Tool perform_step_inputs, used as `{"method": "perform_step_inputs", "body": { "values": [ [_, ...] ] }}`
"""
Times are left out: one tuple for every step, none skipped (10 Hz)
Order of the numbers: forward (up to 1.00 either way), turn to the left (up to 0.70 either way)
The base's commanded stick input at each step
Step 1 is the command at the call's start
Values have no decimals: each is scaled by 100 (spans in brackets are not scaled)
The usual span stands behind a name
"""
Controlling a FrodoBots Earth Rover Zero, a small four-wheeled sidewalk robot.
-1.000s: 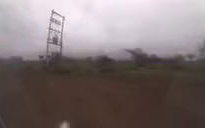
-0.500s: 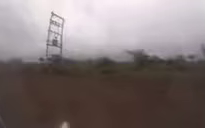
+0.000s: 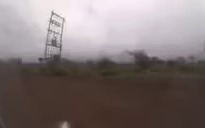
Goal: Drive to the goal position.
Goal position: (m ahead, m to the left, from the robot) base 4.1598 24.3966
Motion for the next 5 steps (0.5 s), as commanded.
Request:
{"method": "perform_step_inputs", "body": {
  "values": [
    [70, 0],
    [70, 15],
    [70, 33],
    [70, 35],
    [70, 35]
  ]
}}
